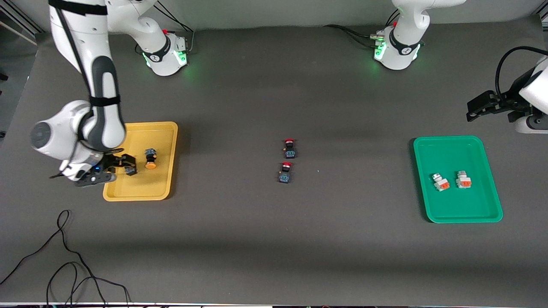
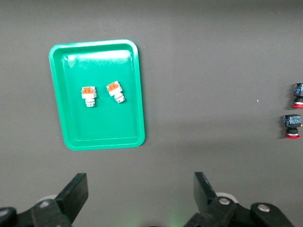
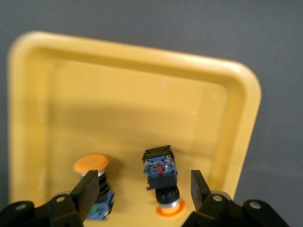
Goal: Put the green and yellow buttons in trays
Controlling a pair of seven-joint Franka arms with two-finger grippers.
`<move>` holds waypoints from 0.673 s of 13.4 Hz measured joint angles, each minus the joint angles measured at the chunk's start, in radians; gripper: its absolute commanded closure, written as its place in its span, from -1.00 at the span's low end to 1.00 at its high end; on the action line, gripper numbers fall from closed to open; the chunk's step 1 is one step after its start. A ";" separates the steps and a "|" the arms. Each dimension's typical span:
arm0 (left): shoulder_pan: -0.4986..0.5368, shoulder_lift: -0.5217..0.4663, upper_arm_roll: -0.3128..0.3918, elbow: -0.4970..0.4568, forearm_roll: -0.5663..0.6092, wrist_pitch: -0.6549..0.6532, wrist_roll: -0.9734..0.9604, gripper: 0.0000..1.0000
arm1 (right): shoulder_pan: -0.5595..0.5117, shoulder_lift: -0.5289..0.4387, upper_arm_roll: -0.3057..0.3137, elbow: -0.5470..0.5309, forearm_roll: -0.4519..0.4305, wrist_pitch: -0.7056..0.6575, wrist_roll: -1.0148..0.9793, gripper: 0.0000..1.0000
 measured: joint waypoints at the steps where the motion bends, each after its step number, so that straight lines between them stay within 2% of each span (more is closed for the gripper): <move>1: 0.000 0.005 0.000 0.000 0.000 0.002 -0.001 -0.99 | 0.000 -0.009 -0.038 0.059 -0.010 -0.089 0.000 -0.74; 6: -0.001 0.009 -0.001 0.001 0.000 0.028 -0.039 -0.99 | 0.051 -0.045 -0.238 0.354 -0.096 -0.471 0.035 -0.74; 7: -0.001 0.009 -0.001 0.001 0.000 0.029 -0.042 -0.99 | 0.062 -0.049 -0.267 0.419 -0.099 -0.551 0.065 -0.74; 9: 0.000 0.009 0.000 0.001 0.000 0.030 -0.045 -0.99 | 0.067 -0.056 -0.288 0.539 -0.112 -0.679 0.145 -0.76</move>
